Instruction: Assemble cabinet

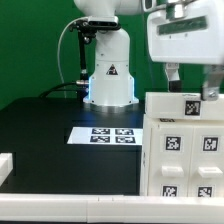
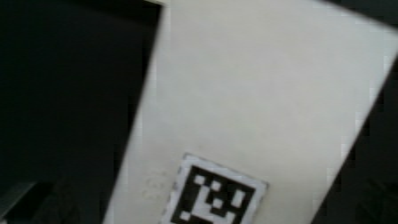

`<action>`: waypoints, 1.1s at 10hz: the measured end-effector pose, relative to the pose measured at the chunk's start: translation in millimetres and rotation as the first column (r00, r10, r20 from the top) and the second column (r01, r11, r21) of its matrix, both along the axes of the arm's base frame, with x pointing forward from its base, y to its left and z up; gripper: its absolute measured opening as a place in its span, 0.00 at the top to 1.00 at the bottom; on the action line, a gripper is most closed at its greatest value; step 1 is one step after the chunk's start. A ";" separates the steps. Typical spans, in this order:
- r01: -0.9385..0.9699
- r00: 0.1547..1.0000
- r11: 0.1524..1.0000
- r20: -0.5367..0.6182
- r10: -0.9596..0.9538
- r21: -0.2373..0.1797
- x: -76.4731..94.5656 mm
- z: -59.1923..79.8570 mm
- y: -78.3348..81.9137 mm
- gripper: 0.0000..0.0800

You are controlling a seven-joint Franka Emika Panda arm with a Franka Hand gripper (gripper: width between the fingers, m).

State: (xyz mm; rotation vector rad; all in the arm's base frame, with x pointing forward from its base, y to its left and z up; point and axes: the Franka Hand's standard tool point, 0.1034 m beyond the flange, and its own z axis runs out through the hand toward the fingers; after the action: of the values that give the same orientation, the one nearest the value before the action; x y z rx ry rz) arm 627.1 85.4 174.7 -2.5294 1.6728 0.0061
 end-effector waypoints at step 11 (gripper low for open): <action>-0.827 0.546 0.550 0.062 0.835 -0.117 7.6 2.1 -2.9 0.00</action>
Offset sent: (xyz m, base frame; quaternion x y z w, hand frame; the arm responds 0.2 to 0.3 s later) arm 0.0000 0.0000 0.0000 0.0000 0.0000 -0.1296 0.9916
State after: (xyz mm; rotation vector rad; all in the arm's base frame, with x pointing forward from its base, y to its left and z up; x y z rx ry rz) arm 634.7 82.5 176.9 -3.0343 0.2654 -0.1178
